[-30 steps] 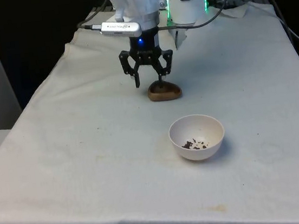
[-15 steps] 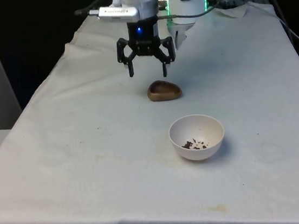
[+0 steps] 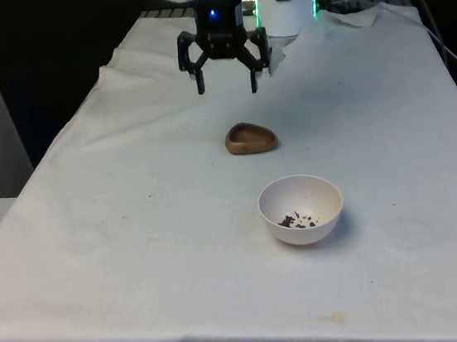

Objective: Pour the coffee beans from the cup into the bowl.

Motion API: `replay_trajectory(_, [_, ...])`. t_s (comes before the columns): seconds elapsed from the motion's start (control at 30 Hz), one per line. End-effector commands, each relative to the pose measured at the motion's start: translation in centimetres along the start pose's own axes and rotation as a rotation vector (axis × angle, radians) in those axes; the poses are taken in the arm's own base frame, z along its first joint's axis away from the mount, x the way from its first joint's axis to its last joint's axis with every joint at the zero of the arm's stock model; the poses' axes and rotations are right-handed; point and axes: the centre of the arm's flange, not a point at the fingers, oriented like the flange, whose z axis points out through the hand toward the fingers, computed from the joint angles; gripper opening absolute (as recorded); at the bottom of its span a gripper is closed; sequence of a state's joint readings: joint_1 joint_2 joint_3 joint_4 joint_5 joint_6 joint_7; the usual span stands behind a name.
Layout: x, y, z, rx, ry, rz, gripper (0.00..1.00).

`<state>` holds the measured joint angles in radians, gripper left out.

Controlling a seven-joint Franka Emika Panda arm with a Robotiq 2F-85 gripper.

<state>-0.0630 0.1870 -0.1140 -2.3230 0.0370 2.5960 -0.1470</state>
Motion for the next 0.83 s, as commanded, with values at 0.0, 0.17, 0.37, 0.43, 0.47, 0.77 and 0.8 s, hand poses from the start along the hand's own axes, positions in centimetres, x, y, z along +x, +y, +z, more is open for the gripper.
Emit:
replay_trajectory(0.0, [-0.1,0.1,-0.4,-0.011,-0.002,0.002,1.0])
replay_trajectory(0.17, [0.6,0.0,-2.1,-0.009,0.005,-0.002,1.0])
replay_trajectory(0.37, [1.3,-0.2,-4.1,-0.007,0.01,-0.007,1.0])
replay_trajectory(0.43, [1.4,-0.3,-4.8,-0.007,0.011,-0.009,1.0])
replay_trajectory(0.47, [1.4,-0.4,-5.0,-0.006,0.011,-0.01,1.0])
replay_trajectory(0.77, [1.6,-0.6,-6.7,-0.001,0.015,-0.018,1.0])
replay_trajectory(0.8, [1.6,-0.6,-7.0,0.006,0.017,-0.018,1.0])
